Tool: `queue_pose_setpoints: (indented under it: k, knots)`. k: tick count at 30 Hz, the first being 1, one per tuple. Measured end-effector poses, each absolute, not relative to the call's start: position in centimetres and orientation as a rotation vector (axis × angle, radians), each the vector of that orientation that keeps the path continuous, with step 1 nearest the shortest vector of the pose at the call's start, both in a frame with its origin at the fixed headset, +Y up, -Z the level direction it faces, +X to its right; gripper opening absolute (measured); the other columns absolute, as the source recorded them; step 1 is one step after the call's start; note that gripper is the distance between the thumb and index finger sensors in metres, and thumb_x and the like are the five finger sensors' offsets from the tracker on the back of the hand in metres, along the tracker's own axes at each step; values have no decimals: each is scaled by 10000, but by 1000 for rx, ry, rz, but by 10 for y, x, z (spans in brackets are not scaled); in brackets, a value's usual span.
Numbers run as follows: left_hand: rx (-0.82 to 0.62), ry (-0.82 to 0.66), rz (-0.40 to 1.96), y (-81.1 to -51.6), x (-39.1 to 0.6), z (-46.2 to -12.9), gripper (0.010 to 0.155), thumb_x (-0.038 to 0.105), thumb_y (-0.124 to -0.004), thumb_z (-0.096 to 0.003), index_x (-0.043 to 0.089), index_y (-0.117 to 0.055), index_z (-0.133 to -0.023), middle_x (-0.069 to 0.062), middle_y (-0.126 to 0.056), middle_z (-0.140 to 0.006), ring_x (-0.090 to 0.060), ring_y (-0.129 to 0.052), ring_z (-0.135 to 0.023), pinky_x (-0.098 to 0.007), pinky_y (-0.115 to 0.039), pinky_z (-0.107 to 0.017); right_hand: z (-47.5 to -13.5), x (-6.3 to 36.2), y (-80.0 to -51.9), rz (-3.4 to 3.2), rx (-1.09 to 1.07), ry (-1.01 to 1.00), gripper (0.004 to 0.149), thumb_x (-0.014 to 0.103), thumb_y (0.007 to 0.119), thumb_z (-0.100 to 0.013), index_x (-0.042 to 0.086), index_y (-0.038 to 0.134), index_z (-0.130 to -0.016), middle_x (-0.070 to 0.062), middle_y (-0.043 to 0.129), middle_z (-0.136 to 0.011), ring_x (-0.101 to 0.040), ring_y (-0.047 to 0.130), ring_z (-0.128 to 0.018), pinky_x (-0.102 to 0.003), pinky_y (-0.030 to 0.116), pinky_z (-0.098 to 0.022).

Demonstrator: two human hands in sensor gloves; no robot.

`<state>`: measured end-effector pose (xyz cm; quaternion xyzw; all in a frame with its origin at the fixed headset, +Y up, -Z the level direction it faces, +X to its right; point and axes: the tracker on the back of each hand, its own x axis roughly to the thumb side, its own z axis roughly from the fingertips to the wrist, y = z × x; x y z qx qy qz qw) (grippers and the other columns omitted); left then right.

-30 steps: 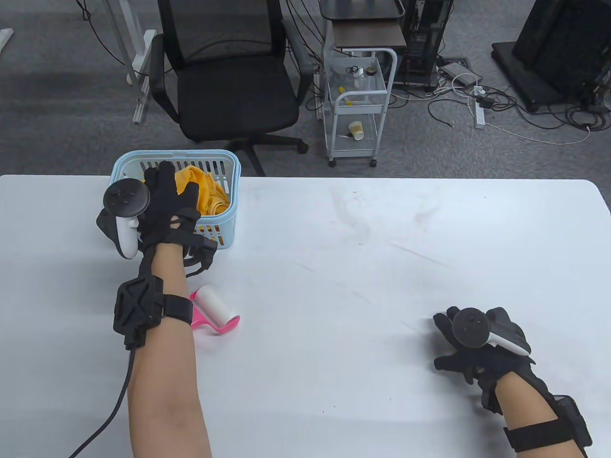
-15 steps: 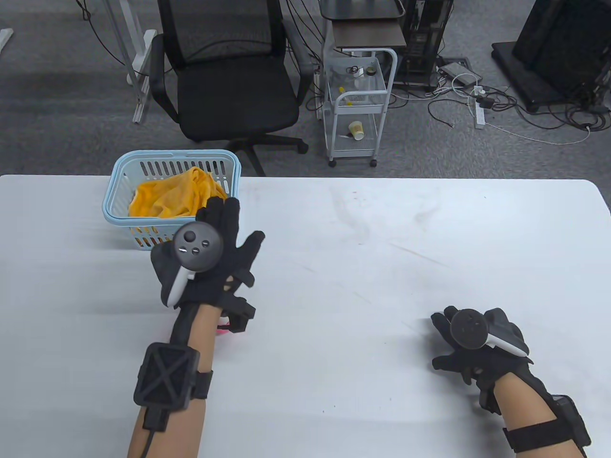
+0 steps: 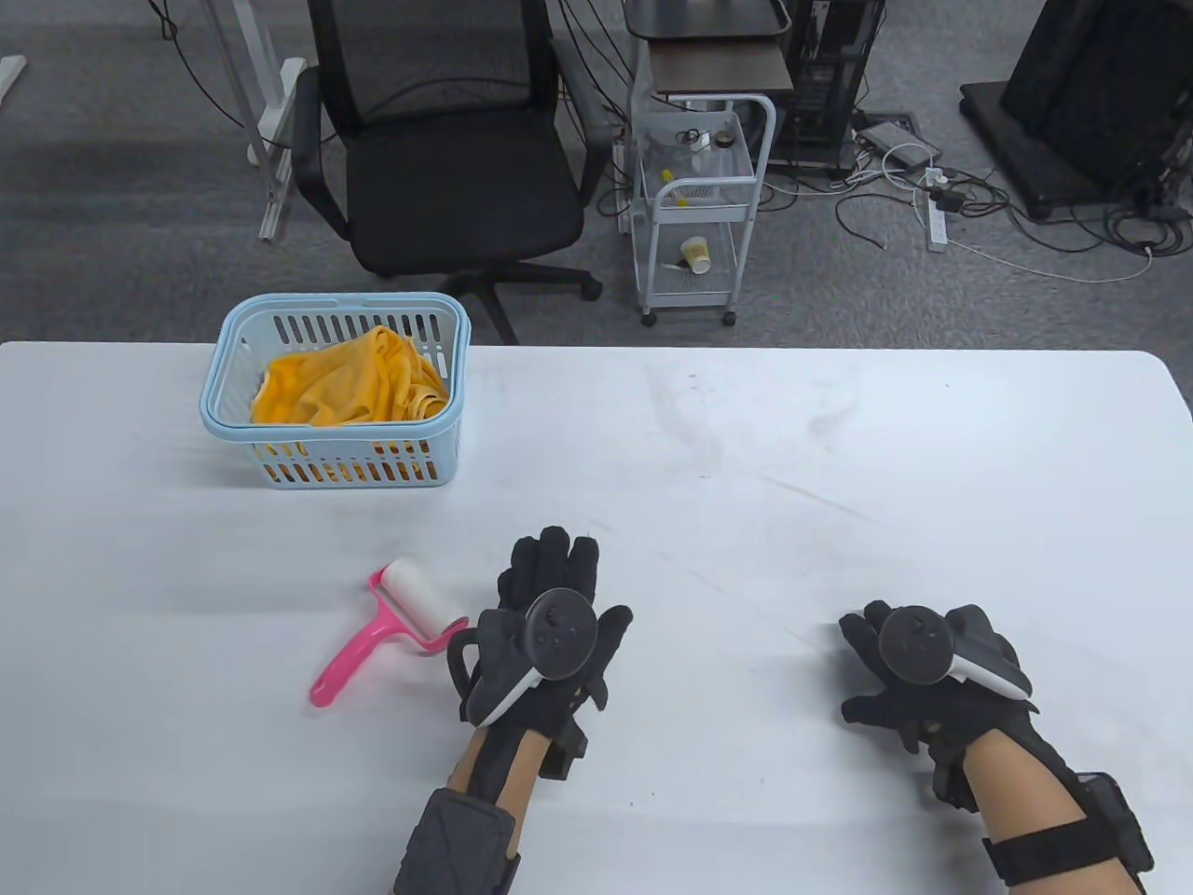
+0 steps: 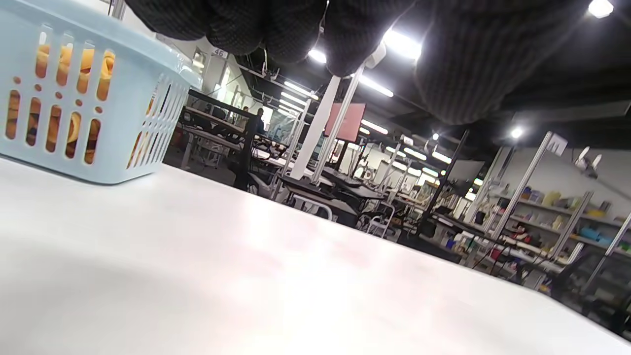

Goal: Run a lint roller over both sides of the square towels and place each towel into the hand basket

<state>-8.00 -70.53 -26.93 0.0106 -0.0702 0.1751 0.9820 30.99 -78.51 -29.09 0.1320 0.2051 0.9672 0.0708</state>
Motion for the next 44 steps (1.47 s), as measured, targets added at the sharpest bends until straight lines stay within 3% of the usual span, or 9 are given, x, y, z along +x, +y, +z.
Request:
queue_pose_setpoints:
  k: [5,13,16,20,25,31,44]
  knots:
    - [53,-160,238,-710,-82,-266,713,552,-778,-492,245,-536,-1088,-143,-409,-1202,-504,-432,-1082,-626,-472,-727,-291,310,-772,2878,382,505,931,550,880,-441,166,389,-1132,-222,315,-1156,-528,355,-1045,-729,446,-678]
    - [88,-212,182,-707,-71,-258,704,556,-772,-488,251,-550,-1084,-135,-427,-1200,-508,-446,-1076,-631,-477,-723,-290,272,-694,2890,470,277,836,551,772,-508,165,385,-1141,-216,315,-1161,-528,356,-1046,-723,455,-677]
    - [93,-222,186,-707,-69,-256,677,549,-765,-492,251,-582,-1073,-129,-453,-1196,-498,-461,-1077,-621,-483,-722,-284,252,-680,2866,457,140,788,536,728,-528,154,408,-1138,-208,323,-1161,-525,350,-1046,-721,452,-677]
    - [109,-235,163,-705,-63,-253,649,537,-723,-505,244,-587,-1067,-124,-462,-1191,-487,-463,-1079,-614,-482,-722,-271,231,-685,2854,404,-13,731,513,672,-545,126,456,-1127,-205,360,-1156,-518,364,-1042,-714,460,-672]
    - [134,-247,148,-706,-58,-251,612,521,-638,-522,239,-579,-1063,-119,-447,-1188,-466,-434,-1087,-606,-470,-722,-259,217,-717,2887,325,-169,685,485,605,-555,108,467,-1110,-200,355,-1140,-494,313,-1029,-698,451,-665]
    - [146,-253,105,-712,-52,-249,596,493,-579,-529,232,-557,-1064,-121,-412,-1186,-451,-383,-1089,-604,-453,-722,-260,210,-736,2944,309,-165,675,479,564,-556,110,432,-1105,-194,322,-1133,-471,262,-1018,-681,425,-670]
    - [147,-246,90,-710,-52,-248,594,486,-584,-528,227,-565,-1062,-121,-420,-1185,-450,-387,-1088,-602,-452,-722,-262,210,-742,2919,326,-102,670,477,565,-558,111,434,-1104,-192,325,-1135,-464,251,-1017,-681,418,-672]
